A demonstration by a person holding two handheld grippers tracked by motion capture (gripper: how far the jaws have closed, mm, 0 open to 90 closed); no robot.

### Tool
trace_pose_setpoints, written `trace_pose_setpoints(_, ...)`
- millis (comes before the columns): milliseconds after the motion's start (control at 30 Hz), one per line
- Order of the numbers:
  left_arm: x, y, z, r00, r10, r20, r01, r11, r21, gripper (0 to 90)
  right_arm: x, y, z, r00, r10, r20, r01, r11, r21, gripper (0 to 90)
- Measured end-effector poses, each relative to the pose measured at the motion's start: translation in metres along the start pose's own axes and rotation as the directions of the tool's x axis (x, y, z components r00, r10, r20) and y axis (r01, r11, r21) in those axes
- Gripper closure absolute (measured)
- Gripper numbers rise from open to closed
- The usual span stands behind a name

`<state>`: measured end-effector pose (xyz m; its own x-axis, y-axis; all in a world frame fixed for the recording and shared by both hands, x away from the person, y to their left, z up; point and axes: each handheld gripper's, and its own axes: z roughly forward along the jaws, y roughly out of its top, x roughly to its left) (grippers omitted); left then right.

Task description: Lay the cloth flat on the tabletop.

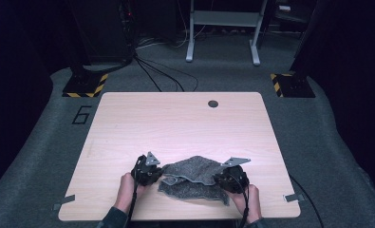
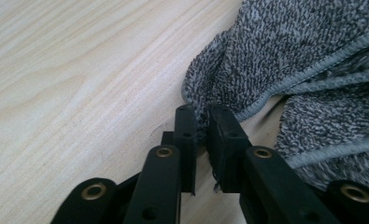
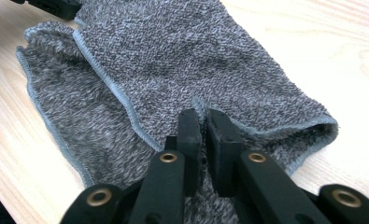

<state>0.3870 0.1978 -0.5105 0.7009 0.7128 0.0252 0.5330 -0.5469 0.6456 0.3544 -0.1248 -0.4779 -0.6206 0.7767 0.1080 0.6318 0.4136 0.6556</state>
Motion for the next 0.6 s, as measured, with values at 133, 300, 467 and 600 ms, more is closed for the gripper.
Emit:
trace_pose_setpoints(133,-0.002,-0.001,0.000,0.9998,0.003,-0.020,-0.003,1.0000,-0.002,86.9,-0.003,0.000,-0.002,1.0000,0.009,0.003,-0.009,1.000,-0.013,86.7)
trace_pose_setpoints(300,-0.004,-0.003,-0.001,0.9994,0.008,-0.034,-0.008,0.9999,-0.010,88.1,-0.010,-0.002,-0.001,0.9989,0.046,-0.005,-0.046,0.999,-0.027,87.8)
trace_pose_setpoints(467,-0.003,-0.002,-0.001,0.9994,-0.005,-0.034,0.004,0.9999,-0.011,88.3,-0.018,0.001,-0.002,0.9980,0.063,-0.004,-0.064,0.997,-0.054,88.3)
trace_pose_setpoints(600,0.003,-0.001,-0.006,0.9994,-0.029,-0.017,0.029,0.9990,-0.033,88.3,-0.020,0.009,-0.008,0.9977,0.067,0.007,-0.067,0.995,-0.072,88.5)
